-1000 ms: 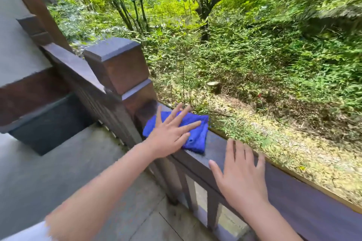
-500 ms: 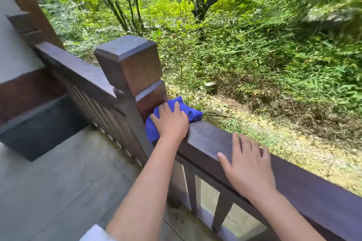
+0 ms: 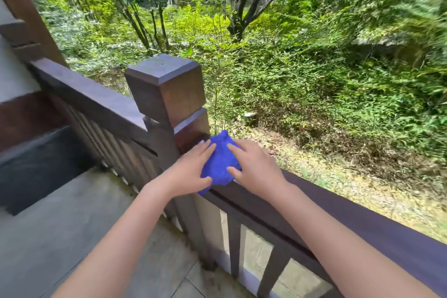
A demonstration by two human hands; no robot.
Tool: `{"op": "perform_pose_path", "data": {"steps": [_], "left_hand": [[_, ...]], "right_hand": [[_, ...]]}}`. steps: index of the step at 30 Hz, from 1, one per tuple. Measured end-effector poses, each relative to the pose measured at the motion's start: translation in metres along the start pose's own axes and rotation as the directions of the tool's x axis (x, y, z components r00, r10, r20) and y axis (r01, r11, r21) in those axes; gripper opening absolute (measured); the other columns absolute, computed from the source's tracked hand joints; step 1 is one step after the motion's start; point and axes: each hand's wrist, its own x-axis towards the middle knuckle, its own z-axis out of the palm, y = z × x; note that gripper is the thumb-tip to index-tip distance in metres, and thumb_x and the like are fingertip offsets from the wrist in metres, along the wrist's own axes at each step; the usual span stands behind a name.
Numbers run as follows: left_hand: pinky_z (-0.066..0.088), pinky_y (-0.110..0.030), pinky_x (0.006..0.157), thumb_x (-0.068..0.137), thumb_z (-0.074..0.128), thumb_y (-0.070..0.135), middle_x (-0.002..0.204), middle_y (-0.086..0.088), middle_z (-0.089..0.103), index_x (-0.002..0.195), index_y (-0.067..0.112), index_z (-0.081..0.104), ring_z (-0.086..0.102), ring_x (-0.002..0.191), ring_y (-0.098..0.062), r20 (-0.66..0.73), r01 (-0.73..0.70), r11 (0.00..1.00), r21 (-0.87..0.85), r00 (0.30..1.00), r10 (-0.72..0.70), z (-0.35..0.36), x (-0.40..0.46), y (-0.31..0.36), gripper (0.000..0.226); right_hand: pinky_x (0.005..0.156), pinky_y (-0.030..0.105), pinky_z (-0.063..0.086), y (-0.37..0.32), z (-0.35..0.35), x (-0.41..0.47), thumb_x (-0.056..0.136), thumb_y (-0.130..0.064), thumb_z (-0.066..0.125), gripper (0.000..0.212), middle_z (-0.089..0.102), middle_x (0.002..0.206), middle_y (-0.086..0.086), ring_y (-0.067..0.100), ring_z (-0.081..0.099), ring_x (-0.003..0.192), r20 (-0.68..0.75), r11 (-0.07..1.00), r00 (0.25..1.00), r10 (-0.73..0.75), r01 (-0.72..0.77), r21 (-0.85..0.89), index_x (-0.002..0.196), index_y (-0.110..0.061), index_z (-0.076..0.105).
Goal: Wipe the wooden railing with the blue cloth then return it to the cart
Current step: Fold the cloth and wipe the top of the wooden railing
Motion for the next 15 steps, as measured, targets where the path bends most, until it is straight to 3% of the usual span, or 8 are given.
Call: {"op": "perform_pose_path", "data": {"steps": [3, 6, 10, 15], "left_hand": [[0.006, -0.024, 0.116, 0.082, 0.062, 0.031, 0.157, -0.013, 0.01, 0.146, 0.007, 0.016, 0.008, 0.145, -0.018, 0.061, -0.004, 1.0, -0.025, 0.998, 0.006, -0.011, 0.001, -0.011, 0.082], [0.013, -0.024, 0.115, 0.083, 0.063, 0.027, 0.155, -0.011, 0.022, 0.143, 0.008, 0.027, 0.019, 0.143, -0.019, 0.053, -0.013, 1.0, -0.016, 0.999, 0.014, -0.011, 0.002, -0.013, 0.073], [0.02, -0.025, 0.111, 0.082, 0.064, 0.024, 0.149, -0.004, 0.036, 0.139, 0.013, 0.038, 0.028, 0.138, -0.019, -0.058, -0.014, 1.0, 0.026, 0.998, 0.015, -0.004, -0.004, -0.013, 0.063], [0.039, -0.033, 0.102, 0.08, 0.063, 0.022, 0.132, 0.0, 0.052, 0.129, 0.018, 0.049, 0.043, 0.123, -0.02, -0.078, -0.056, 0.997, 0.056, 0.995, 0.061, -0.01, -0.014, -0.01, 0.051]], "right_hand": [[0.102, 0.042, 0.033, -0.013, 0.01, 0.02, 0.084, -0.04, 0.055, 0.054, 0.047, 0.134, 0.01, 0.027, 0.038, 0.128, 0.121, 0.999, 0.993, -0.001, 0.008, -0.051, 0.127, -0.009, 0.044], [0.088, 0.041, 0.039, -0.017, 0.012, 0.028, 0.082, -0.041, 0.055, 0.041, 0.058, 0.113, 0.009, 0.029, 0.048, 0.113, 0.153, 0.997, 0.988, 0.02, -0.007, -0.081, 0.107, -0.008, 0.053], [0.068, 0.035, 0.037, -0.018, 0.015, 0.022, 0.079, -0.036, 0.058, 0.031, 0.063, 0.098, 0.004, 0.027, 0.055, 0.099, 0.081, 0.999, 0.997, 0.003, 0.001, -0.051, 0.095, -0.01, 0.059], [0.064, 0.035, 0.039, -0.025, 0.019, 0.008, 0.075, -0.023, 0.056, 0.02, 0.066, 0.093, 0.004, 0.028, 0.056, 0.093, 0.019, 0.998, 1.0, 0.017, -0.016, -0.067, 0.091, -0.012, 0.059]]}}
